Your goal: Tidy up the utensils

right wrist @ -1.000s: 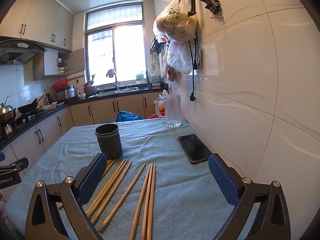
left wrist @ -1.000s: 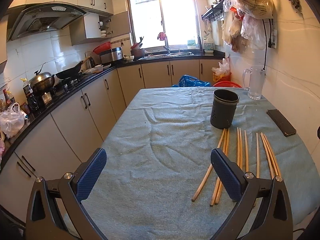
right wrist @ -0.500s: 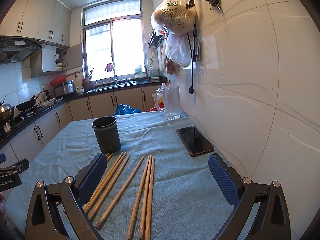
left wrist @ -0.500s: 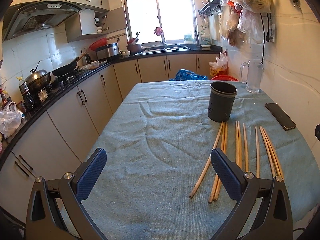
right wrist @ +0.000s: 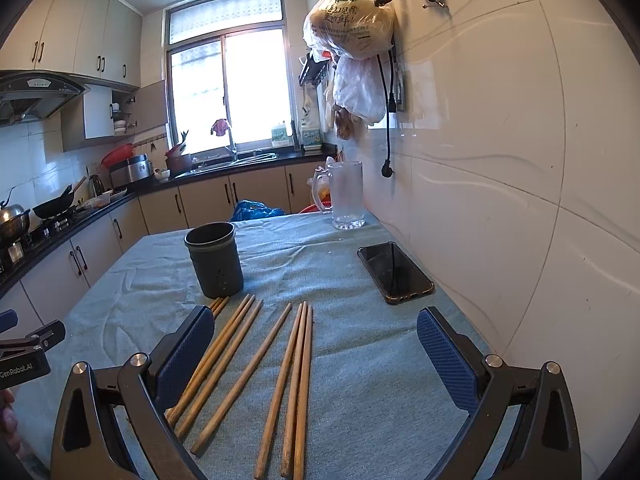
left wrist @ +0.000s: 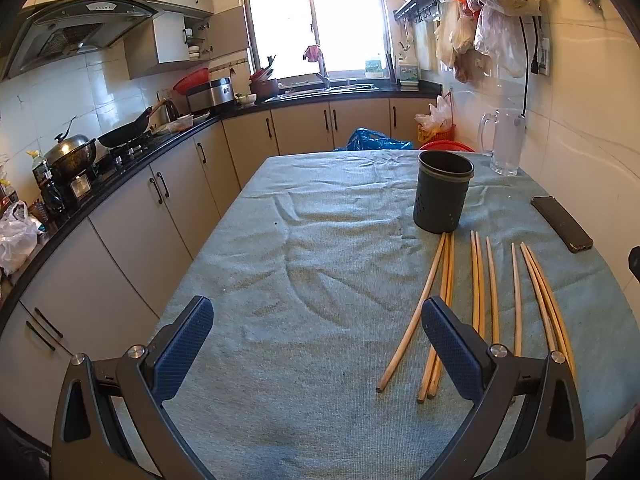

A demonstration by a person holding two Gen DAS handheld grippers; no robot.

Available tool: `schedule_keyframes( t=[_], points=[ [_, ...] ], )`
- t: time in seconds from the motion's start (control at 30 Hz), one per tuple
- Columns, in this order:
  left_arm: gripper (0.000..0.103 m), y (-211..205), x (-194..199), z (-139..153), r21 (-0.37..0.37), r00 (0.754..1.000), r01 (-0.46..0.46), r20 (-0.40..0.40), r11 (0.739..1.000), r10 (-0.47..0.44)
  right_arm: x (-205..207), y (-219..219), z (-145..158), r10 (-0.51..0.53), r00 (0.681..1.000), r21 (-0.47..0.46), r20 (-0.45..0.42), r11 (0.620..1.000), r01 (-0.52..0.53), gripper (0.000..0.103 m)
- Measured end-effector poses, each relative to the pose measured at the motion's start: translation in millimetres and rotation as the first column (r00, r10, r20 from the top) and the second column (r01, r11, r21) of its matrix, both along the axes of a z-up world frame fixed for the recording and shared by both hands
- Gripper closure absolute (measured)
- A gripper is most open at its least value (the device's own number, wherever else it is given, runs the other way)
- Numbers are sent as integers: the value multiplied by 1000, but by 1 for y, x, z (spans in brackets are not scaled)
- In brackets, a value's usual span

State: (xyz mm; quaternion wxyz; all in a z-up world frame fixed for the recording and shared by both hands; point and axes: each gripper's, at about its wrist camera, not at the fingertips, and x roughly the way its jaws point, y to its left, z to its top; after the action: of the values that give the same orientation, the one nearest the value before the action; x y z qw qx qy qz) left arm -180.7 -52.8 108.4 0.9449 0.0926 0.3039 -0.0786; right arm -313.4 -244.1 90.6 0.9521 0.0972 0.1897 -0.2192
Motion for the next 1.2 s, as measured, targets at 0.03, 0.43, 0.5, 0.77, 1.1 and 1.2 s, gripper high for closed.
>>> schedule_keyframes(
  t=[0.03, 0.43, 0.5, 0.77, 1.1, 1.2],
  points=[
    [0, 0, 0, -1, 1, 1000, 0, -3, 1000, 0, 1, 0, 0, 0, 1000, 1, -2, 1000, 0, 0],
    [0, -5, 16, -15, 19, 997, 42, -60, 999, -41, 9, -11, -13, -7, 999, 27, -46, 1000, 9, 0],
    [0, -10, 20, -17, 38, 996, 68, -61, 997, -66, 10, -15, -17, -15, 998, 31, -60, 999, 17, 0],
    [9, -50, 65, -42, 66, 950, 264, -188, 962, -248, 17, -35, -37, -17, 993, 107, -117, 994, 30, 0],
    [64, -88, 105, -83, -48, 826, 413, -401, 909, -397, 18, -53, -49, -35, 990, 146, -138, 988, 56, 0],
    [80, -93, 111, -93, -45, 808, 413, -443, 910, -389, 19, -56, -52, -31, 989, 154, -145, 987, 53, 0]
  ],
)
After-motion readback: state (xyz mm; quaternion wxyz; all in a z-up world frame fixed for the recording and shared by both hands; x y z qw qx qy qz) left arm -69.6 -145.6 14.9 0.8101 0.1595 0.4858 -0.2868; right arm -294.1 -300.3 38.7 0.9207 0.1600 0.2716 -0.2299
